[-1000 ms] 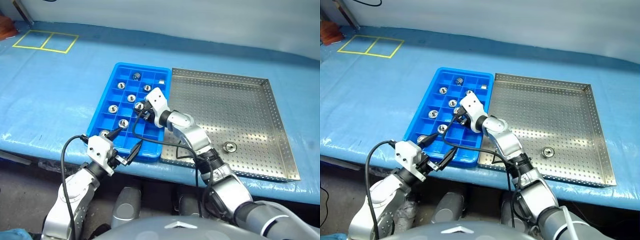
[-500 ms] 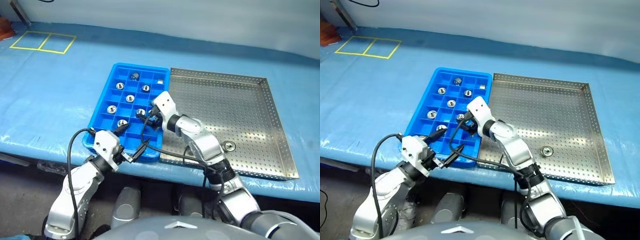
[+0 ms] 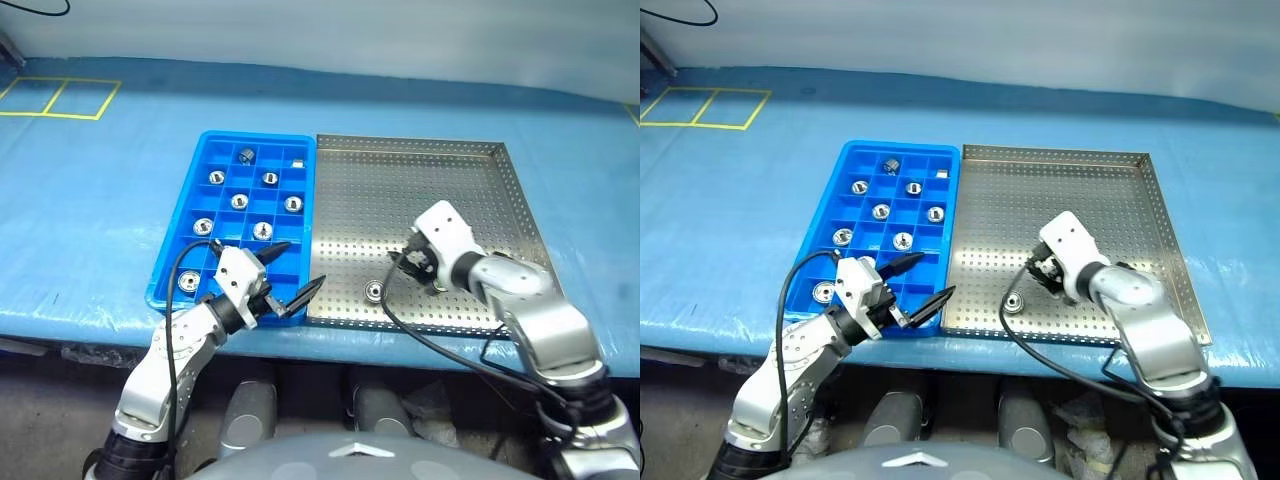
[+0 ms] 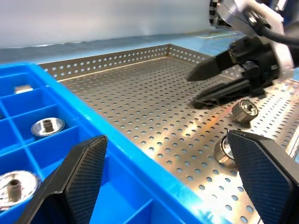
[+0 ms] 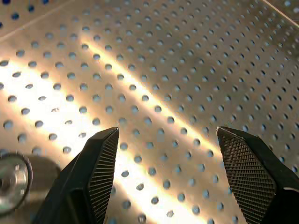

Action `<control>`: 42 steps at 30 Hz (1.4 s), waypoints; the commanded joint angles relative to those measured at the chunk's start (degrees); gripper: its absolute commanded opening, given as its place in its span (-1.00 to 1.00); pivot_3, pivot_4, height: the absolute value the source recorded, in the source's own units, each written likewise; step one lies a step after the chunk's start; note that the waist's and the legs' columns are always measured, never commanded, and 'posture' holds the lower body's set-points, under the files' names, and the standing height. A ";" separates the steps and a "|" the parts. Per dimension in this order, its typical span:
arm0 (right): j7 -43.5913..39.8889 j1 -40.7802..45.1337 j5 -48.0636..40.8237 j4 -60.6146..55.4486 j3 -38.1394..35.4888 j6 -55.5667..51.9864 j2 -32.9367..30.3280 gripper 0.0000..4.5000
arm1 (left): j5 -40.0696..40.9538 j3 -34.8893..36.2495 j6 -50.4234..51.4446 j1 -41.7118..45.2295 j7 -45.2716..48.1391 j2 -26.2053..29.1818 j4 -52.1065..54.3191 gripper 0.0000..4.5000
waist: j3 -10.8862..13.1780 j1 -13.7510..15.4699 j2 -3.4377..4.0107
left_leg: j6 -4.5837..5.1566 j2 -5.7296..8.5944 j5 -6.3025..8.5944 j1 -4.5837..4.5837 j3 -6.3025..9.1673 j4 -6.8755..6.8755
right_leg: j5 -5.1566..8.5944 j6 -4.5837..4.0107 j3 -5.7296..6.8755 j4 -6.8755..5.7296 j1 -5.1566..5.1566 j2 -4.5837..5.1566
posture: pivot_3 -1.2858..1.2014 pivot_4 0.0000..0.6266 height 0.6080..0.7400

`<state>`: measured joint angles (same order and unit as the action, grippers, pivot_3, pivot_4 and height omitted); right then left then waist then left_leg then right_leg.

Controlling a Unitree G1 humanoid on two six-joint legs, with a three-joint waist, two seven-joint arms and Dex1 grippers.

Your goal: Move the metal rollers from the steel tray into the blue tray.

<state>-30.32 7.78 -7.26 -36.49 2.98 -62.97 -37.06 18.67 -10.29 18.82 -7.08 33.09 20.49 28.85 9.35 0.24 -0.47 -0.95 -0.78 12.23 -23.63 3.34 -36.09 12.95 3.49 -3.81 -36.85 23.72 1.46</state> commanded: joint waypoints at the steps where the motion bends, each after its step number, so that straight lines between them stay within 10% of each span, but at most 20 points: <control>1: -1.24 -1.16 -2.96 -4.13 -4.65 -2.99 -0.85 0.58 | 0.84 -0.57 0.17 0.72 0.92 0.06 0.04 1.00 | 0.01 -0.79 -0.02 | 0.00 -0.03 0.00 0.03 0.00 -0.02 | 0.00 0.01 0.00 0.00 -0.04 -0.03 | 0.06 -0.52 1.00; 6: -0.52 -3.90 -4.77 -4.55 -6.59 -4.46 -0.52 0.97 | 0.75 -0.76 0.34 1.31 1.25 -0.08 -0.36 1.00 | 0.02 -1.19 -0.04 | 0.00 -0.02 0.00 0.02 -0.02 -0.19 | -0.05 0.09 -0.03 -0.02 -0.08 -0.04 | 0.06 -0.52 1.00; 24: 5.92 -8.53 -3.96 5.12 -6.65 1.02 2.84 0.99 | 1.03 -1.70 1.67 1.67 3.14 1.55 -0.02 1.00 | 0.02 -0.95 -0.09 | 0.00 0.02 0.00 -0.01 -0.01 -0.37 | -0.10 0.17 -0.06 -0.03 -0.15 -0.03 | 0.08 -0.52 1.00; 34: 7.60 -7.99 -3.93 5.69 -6.31 2.26 4.79 -0.18 | 2.84 -2.94 3.98 0.46 6.73 4.42 1.07 1.00 | 0.03 -0.99 -0.10 | 0.04 -0.06 0.04 -0.08 -0.08 -1.00 | -0.17 0.30 -0.07 -0.07 -0.25 0.01 | 0.08 -0.52 1.00; 42: 10.05 1.93 -2.74 1.82 -1.20 4.56 6.66 -0.18 | 3.46 0.26 1.97 -1.77 4.59 3.65 1.77 1.00 | 0.12 -1.66 -0.07 | 0.05 -0.26 0.03 -0.11 -0.44 -1.00 | -0.24 0.34 -0.15 -0.06 -0.05 0.04 | 0.11 -0.52 1.00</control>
<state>-21.22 6.51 -10.68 -30.54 0.63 -61.18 -30.95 21.27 -11.42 21.95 -8.34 38.40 24.59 28.51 9.47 -1.42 -0.54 -0.90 -1.07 12.26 -23.70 2.89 -37.07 12.64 3.80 -3.97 -36.93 23.70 1.45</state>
